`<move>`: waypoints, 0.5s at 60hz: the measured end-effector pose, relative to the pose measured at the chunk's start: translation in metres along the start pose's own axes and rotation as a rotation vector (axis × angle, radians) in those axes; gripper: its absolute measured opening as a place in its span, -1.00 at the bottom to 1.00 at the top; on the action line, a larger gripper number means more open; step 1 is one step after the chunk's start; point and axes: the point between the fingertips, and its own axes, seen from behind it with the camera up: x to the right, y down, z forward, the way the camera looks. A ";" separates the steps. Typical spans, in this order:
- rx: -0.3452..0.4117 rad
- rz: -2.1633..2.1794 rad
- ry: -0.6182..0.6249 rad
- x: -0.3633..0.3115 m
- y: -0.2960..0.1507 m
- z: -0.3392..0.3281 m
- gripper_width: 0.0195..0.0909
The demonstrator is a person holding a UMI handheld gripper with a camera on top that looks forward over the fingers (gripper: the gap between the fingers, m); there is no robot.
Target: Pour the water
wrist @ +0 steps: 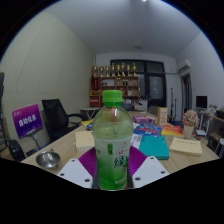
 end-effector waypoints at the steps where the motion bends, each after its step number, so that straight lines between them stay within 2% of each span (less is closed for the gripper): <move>1: 0.000 0.007 0.001 0.000 0.000 0.000 -0.45; 8: 0.011 0.019 -0.003 0.000 -0.001 -0.001 -0.44; 16: -0.021 0.021 -0.013 0.005 -0.002 -0.002 -0.11; 18: -0.055 0.018 -0.008 0.003 0.005 -0.006 0.06; 21: -0.106 0.011 -0.008 0.006 0.013 -0.013 0.53; 23: -0.115 0.009 -0.003 0.008 0.011 -0.019 0.85; 24: -0.115 0.009 -0.001 0.009 0.008 -0.023 0.85; 25: -0.104 0.014 0.008 -0.003 0.028 -0.024 0.84; 26: -0.113 0.007 0.010 0.012 0.008 -0.035 0.83; 30: -0.112 -0.005 0.025 0.016 -0.006 -0.059 0.81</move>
